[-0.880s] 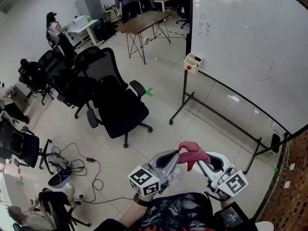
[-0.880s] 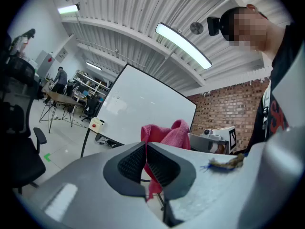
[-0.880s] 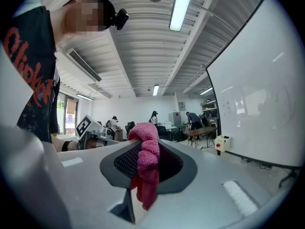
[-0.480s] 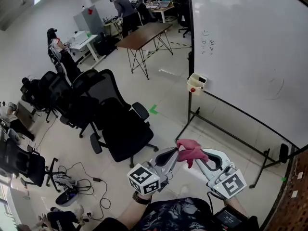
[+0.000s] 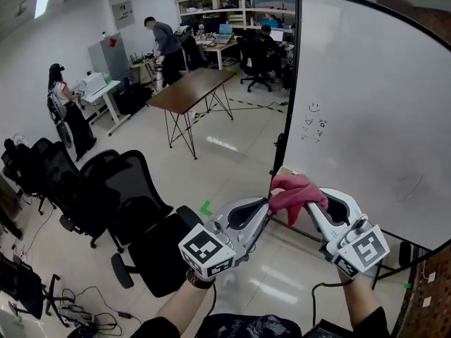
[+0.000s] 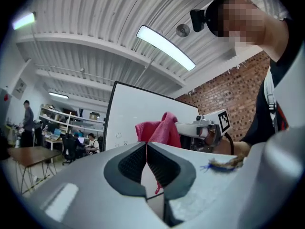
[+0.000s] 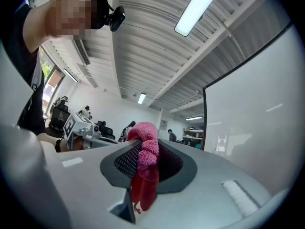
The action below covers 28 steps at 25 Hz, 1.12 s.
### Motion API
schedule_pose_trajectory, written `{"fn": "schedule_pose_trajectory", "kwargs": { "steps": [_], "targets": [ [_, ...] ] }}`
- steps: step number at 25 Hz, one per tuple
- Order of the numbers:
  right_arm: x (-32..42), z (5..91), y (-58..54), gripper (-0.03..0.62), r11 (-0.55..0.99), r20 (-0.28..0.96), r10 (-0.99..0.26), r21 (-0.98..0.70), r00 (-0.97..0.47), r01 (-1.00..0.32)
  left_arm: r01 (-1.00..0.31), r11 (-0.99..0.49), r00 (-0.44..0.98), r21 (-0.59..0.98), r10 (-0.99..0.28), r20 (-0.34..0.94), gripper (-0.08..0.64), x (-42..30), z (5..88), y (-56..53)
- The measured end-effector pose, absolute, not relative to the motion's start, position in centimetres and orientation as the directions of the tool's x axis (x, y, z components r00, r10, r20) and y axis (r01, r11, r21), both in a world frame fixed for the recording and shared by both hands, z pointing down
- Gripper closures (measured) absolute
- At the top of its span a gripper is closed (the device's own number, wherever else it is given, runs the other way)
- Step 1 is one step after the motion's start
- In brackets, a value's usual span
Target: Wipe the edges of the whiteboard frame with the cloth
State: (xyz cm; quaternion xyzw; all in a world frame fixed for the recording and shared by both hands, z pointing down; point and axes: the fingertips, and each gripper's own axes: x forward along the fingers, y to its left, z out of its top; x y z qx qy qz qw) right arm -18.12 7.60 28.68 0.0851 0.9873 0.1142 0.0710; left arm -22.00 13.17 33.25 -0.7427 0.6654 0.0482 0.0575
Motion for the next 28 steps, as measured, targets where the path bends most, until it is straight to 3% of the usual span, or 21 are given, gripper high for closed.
{"fn": "schedule_pose_trajectory", "kwargs": {
  "steps": [6, 12, 19, 28],
  "targets": [
    [-29.9, 21.9, 4.0, 0.518, 0.944, -0.196, 0.087, 0.33, -0.977, 0.017, -0.963, -0.223, 0.248, -0.15, -0.952, -0.179, 0.557, -33.3, 27.0, 7.6],
    [-37.5, 12.6, -1.9, 0.52, 0.894, -0.296, -0.06, 0.409, -0.953, -0.183, -0.937, -0.193, 0.269, -0.292, -0.931, -0.248, 0.557, -41.7, 16.1, 3.4],
    [-42.1, 1.3, -9.1, 0.525, 0.782, -0.328, -0.225, 0.501, -0.917, -0.371, -0.93, -0.228, 0.309, -0.288, -0.91, -0.277, 0.557, -44.8, 5.7, -3.9],
    [-44.9, -4.4, -13.3, 0.522, 0.679, -0.333, -0.346, 0.556, -0.877, -0.48, -0.945, -0.228, 0.296, -0.234, -0.898, -0.324, 0.558, -46.9, 1.6, -8.6]
  ]
}}
